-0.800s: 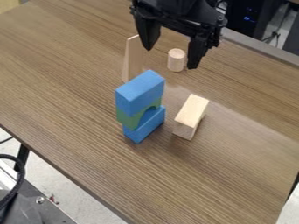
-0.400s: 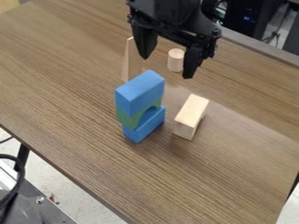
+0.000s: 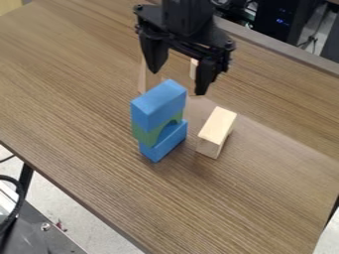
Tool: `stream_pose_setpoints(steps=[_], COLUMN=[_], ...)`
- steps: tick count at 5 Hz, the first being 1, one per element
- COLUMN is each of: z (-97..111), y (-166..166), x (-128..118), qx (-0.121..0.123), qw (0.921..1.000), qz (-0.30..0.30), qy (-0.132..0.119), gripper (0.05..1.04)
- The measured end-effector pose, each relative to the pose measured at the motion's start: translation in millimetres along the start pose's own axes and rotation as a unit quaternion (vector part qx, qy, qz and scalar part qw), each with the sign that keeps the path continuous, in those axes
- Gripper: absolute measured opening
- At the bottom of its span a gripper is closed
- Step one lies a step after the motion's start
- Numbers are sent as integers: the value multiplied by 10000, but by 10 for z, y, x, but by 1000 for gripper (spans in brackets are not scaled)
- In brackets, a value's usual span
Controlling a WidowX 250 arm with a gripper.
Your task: Put the blue rectangle on top of the white rectangle
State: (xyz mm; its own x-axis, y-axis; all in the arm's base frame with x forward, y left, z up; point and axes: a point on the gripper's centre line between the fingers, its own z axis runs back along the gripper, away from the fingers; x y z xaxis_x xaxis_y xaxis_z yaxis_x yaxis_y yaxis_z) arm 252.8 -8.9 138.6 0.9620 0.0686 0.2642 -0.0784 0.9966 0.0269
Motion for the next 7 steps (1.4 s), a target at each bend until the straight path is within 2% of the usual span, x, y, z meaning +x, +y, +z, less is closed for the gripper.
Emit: stream_pose_setpoints(steps=[2, 3, 5, 6, 7], z=[-95, -167, -290, -332, -408], y=[114, 179, 214, 231, 251], x=[6, -5, -92, -132, -171], qx=[54, -11, -35, -136, -232], qw=[10000, 9999, 9993, 9988, 9976], qz=[-20, -25, -21, 29, 84], qy=[79, 136, 380, 470, 646], gripper=[999, 999, 999, 1000, 942])
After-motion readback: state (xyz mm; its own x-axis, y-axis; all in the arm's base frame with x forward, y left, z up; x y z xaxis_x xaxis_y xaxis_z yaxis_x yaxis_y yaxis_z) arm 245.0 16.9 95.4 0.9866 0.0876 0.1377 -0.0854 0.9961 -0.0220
